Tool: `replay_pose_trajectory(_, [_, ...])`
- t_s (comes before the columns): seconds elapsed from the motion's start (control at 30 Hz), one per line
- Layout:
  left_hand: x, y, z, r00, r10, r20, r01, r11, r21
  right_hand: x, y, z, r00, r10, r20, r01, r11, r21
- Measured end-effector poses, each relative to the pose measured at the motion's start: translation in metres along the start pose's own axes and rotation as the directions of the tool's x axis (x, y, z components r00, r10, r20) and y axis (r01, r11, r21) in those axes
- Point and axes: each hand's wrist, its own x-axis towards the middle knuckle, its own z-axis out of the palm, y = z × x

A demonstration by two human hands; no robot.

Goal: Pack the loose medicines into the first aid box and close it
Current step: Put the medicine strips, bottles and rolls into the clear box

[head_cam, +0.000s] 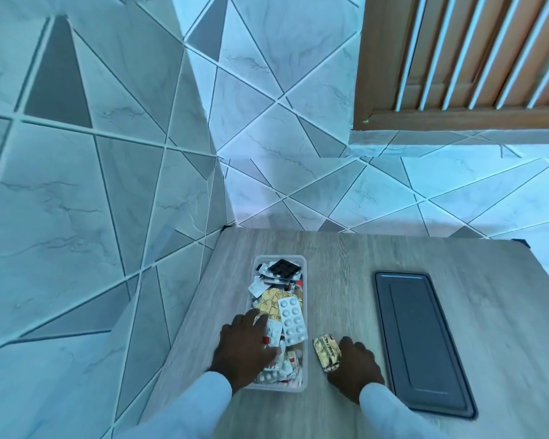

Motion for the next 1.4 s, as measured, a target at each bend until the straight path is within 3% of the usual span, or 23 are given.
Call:
replay_pose_trajectory(0.13, [0.003,-0.015,-0.013,0.978,0.149,0.148,-0.162,0.984,0.078,-0.006,0.004,0.004,0.997,0.053,-0.052,-0.051,0.998,0.035])
replay_pose_trajectory(0.37, [0.018,-0.022,-0.014,0.958,0.251,0.140,-0.271,0.951,0.147,-0.009,-0.004,0.004,0.969,0.248,-0.015,-0.238,0.945,0.226])
replay_pose_trajectory(0.57, [0.036,-0.001,-0.020,0.968,0.240,0.068,-0.234,0.968,-0.088,-0.014,-0.008,0.002,0.945,0.324,-0.033,-0.323,0.946,0.039])
replay_pose_trajectory(0.77, [0.052,0.017,-0.007,0.920,0.325,0.217,-0.351,0.932,0.093,-0.026,-0.009,0.007,0.939,0.341,-0.044,-0.343,0.937,-0.061])
replay_pose_trajectory(0.9, [0.049,0.012,-0.010,0.871,0.391,0.297,-0.446,0.884,0.144,-0.032,-0.002,0.011,0.923,0.386,-0.011,-0.386,0.923,0.008])
replay_pose_trajectory(1.17, [0.024,-0.005,0.024,0.846,0.466,0.259,-0.509,0.851,0.130,-0.032,0.001,0.007,0.927,0.373,0.035,-0.374,0.925,0.061])
replay_pose_trajectory(1.3, [0.018,-0.012,0.040,0.833,0.543,0.109,-0.554,0.816,0.165,-0.034,0.003,0.010,0.935,0.355,-0.007,-0.344,0.910,0.231])
replay_pose_trajectory(1.4, [0.018,-0.011,0.042,0.831,0.526,0.183,-0.554,0.815,0.169,-0.034,0.006,0.010,0.943,0.333,-0.019,-0.307,0.889,0.340])
